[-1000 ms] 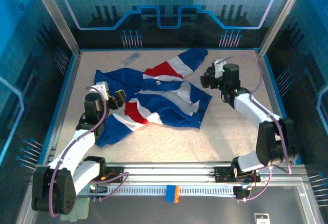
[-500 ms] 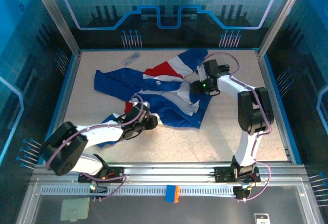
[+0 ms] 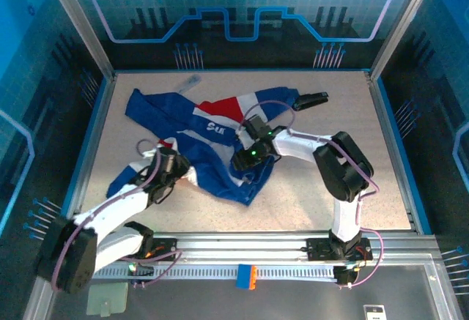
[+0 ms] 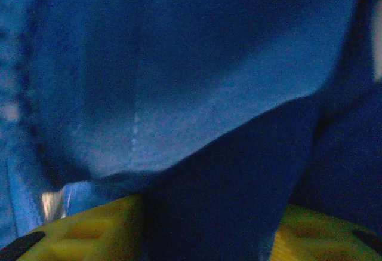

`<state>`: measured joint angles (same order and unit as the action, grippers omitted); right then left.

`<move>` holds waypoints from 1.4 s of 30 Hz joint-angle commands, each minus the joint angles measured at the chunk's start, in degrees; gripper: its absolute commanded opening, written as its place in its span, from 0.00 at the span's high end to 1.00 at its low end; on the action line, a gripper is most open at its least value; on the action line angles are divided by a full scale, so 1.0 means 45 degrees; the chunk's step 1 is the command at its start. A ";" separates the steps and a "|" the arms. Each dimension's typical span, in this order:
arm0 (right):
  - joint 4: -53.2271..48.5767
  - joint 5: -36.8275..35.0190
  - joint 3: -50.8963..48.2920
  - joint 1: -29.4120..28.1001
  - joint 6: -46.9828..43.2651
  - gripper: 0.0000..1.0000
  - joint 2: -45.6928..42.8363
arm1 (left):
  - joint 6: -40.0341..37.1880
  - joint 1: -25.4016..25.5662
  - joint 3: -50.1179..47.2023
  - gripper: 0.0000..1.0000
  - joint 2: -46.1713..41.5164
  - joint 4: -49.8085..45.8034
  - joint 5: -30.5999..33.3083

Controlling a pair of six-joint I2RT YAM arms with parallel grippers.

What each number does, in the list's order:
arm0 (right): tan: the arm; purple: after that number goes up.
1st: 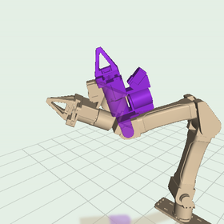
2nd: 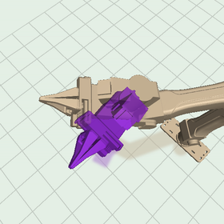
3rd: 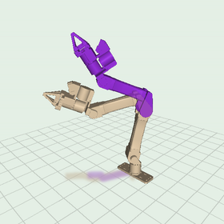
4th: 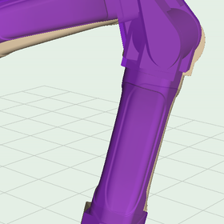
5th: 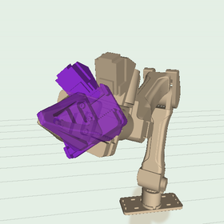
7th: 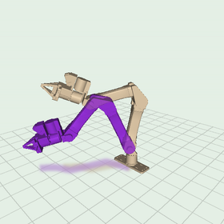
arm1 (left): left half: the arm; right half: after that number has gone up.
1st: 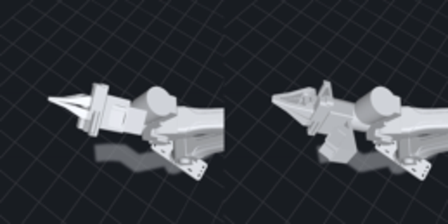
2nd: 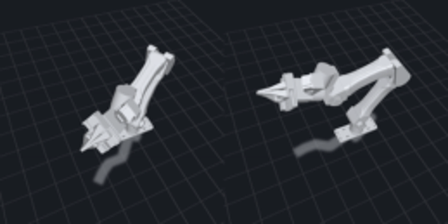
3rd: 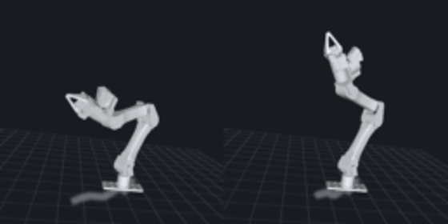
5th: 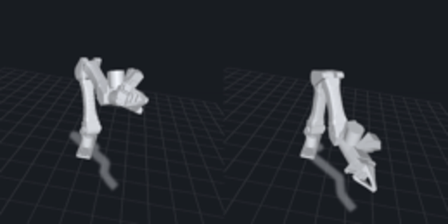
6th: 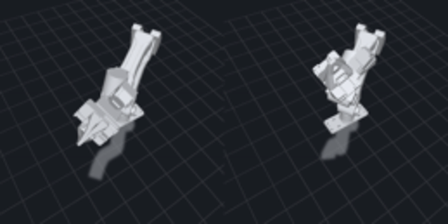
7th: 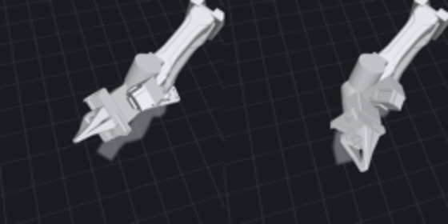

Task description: Zip up the jacket

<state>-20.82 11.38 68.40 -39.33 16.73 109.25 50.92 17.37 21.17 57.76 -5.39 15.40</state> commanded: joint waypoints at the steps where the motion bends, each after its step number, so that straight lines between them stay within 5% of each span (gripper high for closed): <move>1: 0.0490 0.1088 0.0024 -0.1353 0.1177 0.48 -0.0376 | -0.0661 -0.1156 -0.0328 0.48 -0.1501 -0.1518 -0.0072; 7: -0.0597 -0.0153 0.1924 -0.2628 0.0349 0.35 -0.0929 | -0.1680 -0.1735 0.0769 0.48 -0.2320 -0.2908 -0.1362; 15: -0.1838 -0.1291 0.3794 -0.0852 -0.1413 0.30 -0.0729 | -0.1400 -0.1591 0.0244 0.43 -0.0766 -0.2000 -0.2894; 24: -0.4513 -0.4356 0.9932 0.1221 -0.3017 0.31 0.4478 | -0.1855 -0.1300 0.0624 0.37 0.1193 -0.1595 -0.3175; 29: -0.8128 -0.4902 1.4245 0.1766 -0.2610 0.32 0.7856 | -0.2096 -0.1378 0.0790 0.35 0.1345 -0.1707 -0.2983; 36: -0.6183 -0.3981 0.9523 0.2241 -0.1135 0.46 0.5834 | -0.2073 -0.1350 0.0726 0.35 0.2076 -0.1031 -0.3076; 42: -0.4535 -0.2709 0.5479 0.3195 -0.0200 0.47 0.3197 | -0.1858 -0.0411 0.1333 0.36 0.3505 -0.0799 -0.3216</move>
<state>-42.59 -4.80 99.33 -28.01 12.08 127.76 42.92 12.78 25.93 70.37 -9.08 2.57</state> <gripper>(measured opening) 0.532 0.641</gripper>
